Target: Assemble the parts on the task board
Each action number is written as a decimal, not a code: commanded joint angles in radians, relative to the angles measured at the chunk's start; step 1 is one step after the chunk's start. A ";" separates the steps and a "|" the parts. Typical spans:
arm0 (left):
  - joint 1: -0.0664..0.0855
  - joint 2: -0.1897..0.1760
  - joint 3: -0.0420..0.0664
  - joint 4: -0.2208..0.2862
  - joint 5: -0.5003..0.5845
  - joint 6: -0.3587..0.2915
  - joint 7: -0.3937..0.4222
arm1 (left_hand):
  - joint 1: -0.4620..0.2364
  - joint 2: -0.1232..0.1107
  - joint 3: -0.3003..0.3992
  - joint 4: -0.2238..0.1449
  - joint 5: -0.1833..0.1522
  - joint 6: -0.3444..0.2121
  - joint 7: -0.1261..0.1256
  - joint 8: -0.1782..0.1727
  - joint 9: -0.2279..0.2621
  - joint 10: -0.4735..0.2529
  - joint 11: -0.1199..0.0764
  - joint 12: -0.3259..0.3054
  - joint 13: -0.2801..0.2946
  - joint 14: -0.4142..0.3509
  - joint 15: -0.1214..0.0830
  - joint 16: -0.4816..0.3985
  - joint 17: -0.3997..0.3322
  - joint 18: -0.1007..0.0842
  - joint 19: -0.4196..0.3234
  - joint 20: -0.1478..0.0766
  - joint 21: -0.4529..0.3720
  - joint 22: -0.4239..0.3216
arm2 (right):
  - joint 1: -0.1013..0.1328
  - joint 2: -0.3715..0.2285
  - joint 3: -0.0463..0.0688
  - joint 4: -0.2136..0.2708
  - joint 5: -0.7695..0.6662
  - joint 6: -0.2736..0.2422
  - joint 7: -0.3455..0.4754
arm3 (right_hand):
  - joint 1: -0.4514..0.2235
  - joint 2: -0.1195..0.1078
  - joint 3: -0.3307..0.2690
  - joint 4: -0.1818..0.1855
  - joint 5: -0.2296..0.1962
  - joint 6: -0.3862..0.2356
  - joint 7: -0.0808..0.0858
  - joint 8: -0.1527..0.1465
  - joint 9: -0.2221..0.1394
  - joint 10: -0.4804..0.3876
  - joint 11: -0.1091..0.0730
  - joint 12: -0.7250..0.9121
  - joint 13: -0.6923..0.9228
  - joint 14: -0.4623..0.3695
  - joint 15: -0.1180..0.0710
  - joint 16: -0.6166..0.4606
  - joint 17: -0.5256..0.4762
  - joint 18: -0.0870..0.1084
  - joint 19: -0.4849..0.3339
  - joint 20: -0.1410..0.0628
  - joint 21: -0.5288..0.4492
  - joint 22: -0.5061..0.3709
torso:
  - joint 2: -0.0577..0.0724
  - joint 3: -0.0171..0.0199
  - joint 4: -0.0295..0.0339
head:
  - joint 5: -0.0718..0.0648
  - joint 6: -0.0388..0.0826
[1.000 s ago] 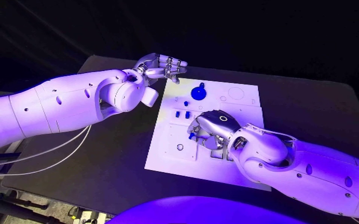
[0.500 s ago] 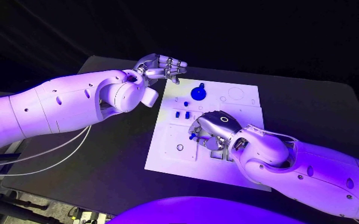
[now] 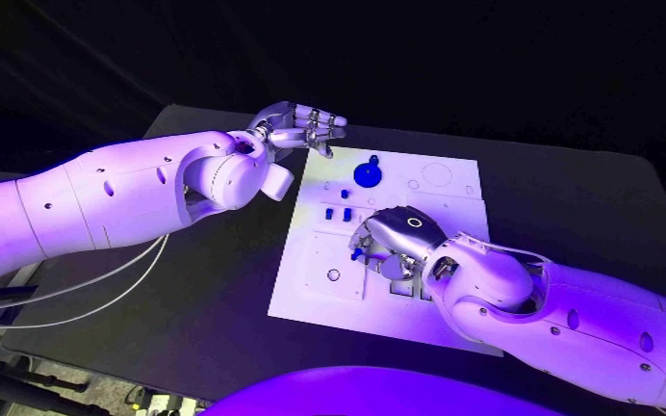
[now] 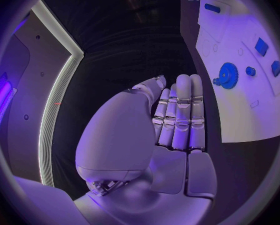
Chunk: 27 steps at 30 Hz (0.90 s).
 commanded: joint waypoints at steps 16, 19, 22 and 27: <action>0.001 0.002 0.001 0.003 0.003 0.022 -0.003 | -0.004 0.004 0.000 -0.007 0.001 -0.006 0.001 -0.002 -0.001 -0.010 0.002 0.007 -0.002 -0.005 -0.001 -0.006 -0.001 0.013 -0.006 0.005 -0.005 -0.002 | -0.001 0.016 0.000 -0.002 -0.030 0.099 -0.047 | -0.030 0.001 0.005 -0.002 -0.013 0.005 -0.001 0.002 0.003 0.008 0.002 -0.006 0.002 0.050 -0.007 0.003 -0.005 -0.007 0.004 0.001 -0.004 0.114 | 0.000 -0.0003 -0.0001 | 0.001 -0.004; 0.001 0.002 0.001 0.003 0.003 0.022 -0.004 | -0.004 0.004 0.000 -0.007 0.001 -0.006 0.001 -0.002 -0.001 -0.010 0.002 0.007 -0.002 -0.005 -0.001 -0.006 -0.001 0.013 -0.006 0.005 -0.005 -0.002 | 0.000 0.019 0.000 -0.005 -0.026 0.098 -0.044 | -0.046 -0.004 0.003 -0.001 -0.014 -0.004 0.002 -0.004 0.002 0.000 0.005 -0.012 0.000 0.050 -0.005 0.004 -0.005 -0.007 0.001 0.002 -0.010 0.113 | -0.001 -0.0003 0.0000 | 0.000 -0.004; 0.001 0.002 0.001 0.002 0.003 0.022 -0.005 | -0.004 0.004 0.000 -0.007 0.001 -0.006 0.001 -0.002 -0.001 -0.010 0.002 0.007 -0.002 -0.005 -0.001 -0.006 -0.001 0.013 -0.006 0.005 -0.005 -0.002 | 0.000 0.019 0.000 -0.007 -0.015 0.087 -0.038 | -0.079 -0.018 -0.006 0.008 -0.014 -0.041 0.016 -0.017 -0.007 -0.026 0.016 -0.027 -0.006 0.049 0.005 0.004 -0.007 -0.006 -0.002 0.007 -0.018 0.110 | -0.001 -0.0005 0.0000 | 0.000 -0.004; 0.001 0.002 0.001 0.000 0.003 0.021 -0.007 | -0.004 0.004 0.000 -0.007 0.001 -0.006 0.001 -0.002 -0.001 -0.010 0.002 0.007 -0.002 -0.005 -0.001 -0.006 -0.001 0.013 -0.006 0.005 -0.005 -0.002 | 0.000 0.019 0.000 -0.007 -0.002 0.065 -0.026 | -0.104 -0.032 -0.019 0.011 -0.037 -0.084 0.020 -0.016 -0.019 -0.046 0.025 -0.036 -0.011 0.049 0.012 0.006 -0.007 -0.004 -0.005 0.015 -0.026 0.109 | 0.000 0.0000 -0.0003 | 0.000 -0.002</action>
